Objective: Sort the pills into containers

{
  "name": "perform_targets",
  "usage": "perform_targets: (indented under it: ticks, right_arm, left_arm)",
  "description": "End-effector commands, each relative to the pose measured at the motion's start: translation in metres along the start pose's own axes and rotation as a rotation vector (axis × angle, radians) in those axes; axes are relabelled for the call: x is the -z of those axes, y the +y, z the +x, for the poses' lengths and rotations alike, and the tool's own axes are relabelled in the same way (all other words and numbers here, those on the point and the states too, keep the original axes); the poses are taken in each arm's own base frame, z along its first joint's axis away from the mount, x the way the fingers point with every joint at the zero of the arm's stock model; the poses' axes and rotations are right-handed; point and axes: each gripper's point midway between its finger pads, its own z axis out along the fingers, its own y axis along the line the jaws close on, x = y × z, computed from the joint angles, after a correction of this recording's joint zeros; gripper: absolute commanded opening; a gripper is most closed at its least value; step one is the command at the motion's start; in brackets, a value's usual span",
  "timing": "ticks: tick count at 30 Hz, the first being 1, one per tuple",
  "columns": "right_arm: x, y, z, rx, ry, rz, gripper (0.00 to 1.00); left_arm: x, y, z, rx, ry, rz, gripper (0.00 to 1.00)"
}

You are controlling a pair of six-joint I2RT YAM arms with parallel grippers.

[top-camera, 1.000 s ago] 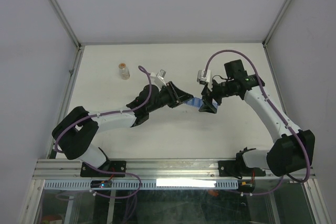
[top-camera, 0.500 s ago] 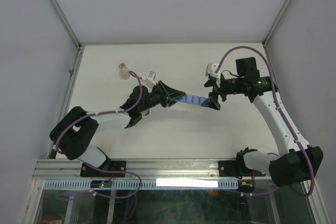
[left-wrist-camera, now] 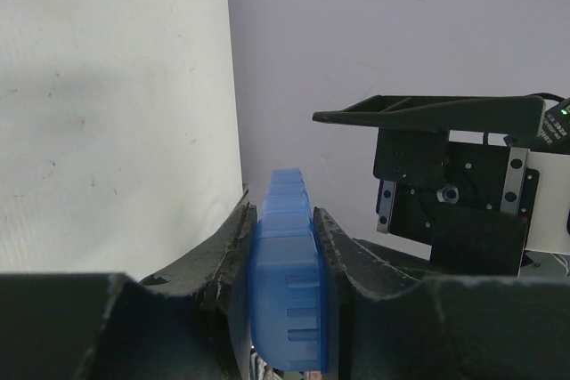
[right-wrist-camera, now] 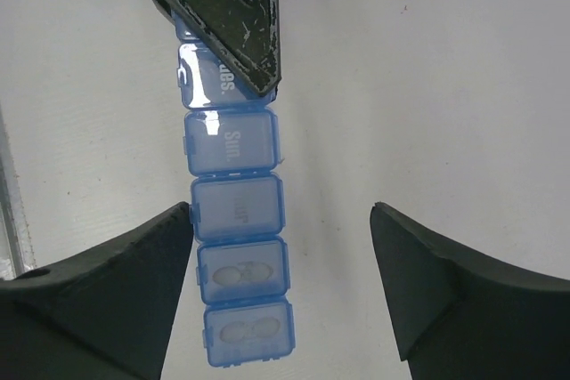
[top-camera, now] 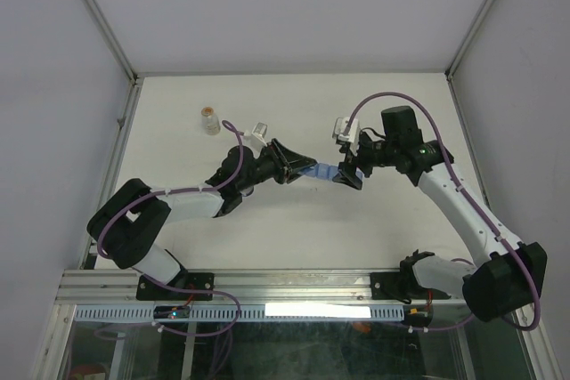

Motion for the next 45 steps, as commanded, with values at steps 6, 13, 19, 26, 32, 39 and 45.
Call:
perform_targets:
  ticks: [6, 13, 19, 26, 32, 39, 45]
  right_arm:
    - [0.017, -0.025, -0.031, -0.047, -0.077, 0.126, 0.71]
    - [0.022, -0.032, -0.027, -0.119, -0.104, 0.14, 0.62]
    - [0.005, -0.029, -0.006, -0.214, -0.059, 0.093, 0.46]
    - [0.005, -0.028, 0.001, -0.254, -0.042, 0.098, 0.43]
    - [0.045, -0.045, -0.016, -0.289, -0.15, 0.197, 0.78]
    - [0.039, -0.035, 0.0, -0.363, -0.166, 0.124, 0.83]
    - [0.039, -0.039, 0.005, -0.401, -0.158, 0.137, 0.83]
  left_arm:
    - [0.005, -0.03, 0.009, -0.098, 0.028, 0.109, 0.0]
    - [0.012, -0.037, 0.019, -0.214, 0.068, 0.19, 0.0]
    - [0.022, -0.058, 0.032, -0.407, 0.106, 0.379, 0.0]
    - [0.017, -0.05, 0.033, -0.544, 0.117, 0.379, 0.0]
    - [0.001, -0.023, 0.024, -0.489, 0.106, 0.251, 0.0]
    - [-0.038, 0.023, 0.005, -0.324, 0.078, 0.026, 0.0]
    - [-0.077, 0.056, -0.001, -0.255, 0.067, -0.078, 0.0]
